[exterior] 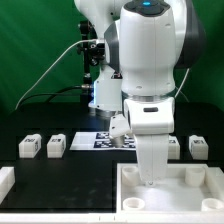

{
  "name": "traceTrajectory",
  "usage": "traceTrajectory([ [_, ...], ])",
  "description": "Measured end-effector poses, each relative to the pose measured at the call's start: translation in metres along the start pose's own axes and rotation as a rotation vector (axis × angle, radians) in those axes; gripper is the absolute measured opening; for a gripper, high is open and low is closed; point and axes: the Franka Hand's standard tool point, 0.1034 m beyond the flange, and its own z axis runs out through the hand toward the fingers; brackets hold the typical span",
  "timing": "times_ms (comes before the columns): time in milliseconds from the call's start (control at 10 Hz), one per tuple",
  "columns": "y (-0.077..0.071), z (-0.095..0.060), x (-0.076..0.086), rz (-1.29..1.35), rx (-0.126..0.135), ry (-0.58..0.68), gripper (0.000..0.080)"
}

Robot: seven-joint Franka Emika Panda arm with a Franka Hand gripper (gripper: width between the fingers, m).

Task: Assemble one leg

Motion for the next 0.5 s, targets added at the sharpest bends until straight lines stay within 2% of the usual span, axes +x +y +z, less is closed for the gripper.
traceTrajectory([
  [100,0.0002,-0.0001,0.0000,0.000,-0.001,0.000,0.0641],
  [500,0.0004,-0.0002,-0.0001,0.000,-0.001,0.000,0.0649],
])
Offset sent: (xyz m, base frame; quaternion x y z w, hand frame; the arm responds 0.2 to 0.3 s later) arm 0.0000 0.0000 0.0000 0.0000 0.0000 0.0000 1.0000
